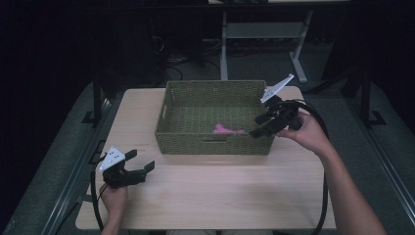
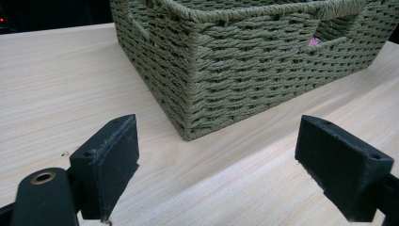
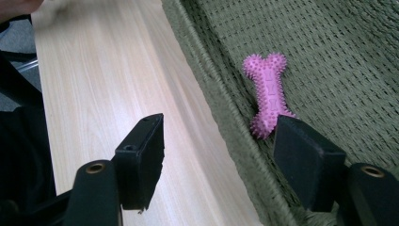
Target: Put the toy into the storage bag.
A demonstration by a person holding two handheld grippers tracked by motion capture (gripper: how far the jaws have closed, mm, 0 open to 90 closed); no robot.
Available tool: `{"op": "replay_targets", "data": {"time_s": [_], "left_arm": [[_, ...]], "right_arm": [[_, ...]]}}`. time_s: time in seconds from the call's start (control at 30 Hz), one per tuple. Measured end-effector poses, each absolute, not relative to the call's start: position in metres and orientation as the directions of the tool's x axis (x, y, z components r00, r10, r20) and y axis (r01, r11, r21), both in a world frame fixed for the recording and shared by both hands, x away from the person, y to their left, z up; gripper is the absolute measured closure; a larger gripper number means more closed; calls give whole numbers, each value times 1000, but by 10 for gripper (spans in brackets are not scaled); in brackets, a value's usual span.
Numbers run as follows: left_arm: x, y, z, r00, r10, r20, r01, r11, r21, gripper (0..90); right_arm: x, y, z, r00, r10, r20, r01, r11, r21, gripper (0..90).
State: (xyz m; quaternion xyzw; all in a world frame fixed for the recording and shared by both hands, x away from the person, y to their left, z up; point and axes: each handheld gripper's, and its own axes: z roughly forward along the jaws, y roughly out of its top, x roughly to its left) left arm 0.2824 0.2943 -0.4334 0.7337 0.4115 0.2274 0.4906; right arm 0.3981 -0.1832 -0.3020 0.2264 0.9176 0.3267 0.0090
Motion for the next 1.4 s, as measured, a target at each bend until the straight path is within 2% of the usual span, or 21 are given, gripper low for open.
{"op": "replay_targets", "data": {"time_s": [0.5, 1.13, 1.4], "left_arm": [[283, 293, -434, 562, 825, -61, 380, -192, 905, 136], [282, 293, -433, 559, 827, -56, 380, -196, 904, 136], [280, 293, -432, 562, 825, -57, 377, -194, 906, 136]], "right_arm": [[364, -193, -317, -901, 418, 115, 396, 683, 614, 335], [329, -215, -349, -873, 467, 143, 438, 618, 653, 334], [316, -223, -363, -863, 485, 143, 457, 628, 630, 328]]}}
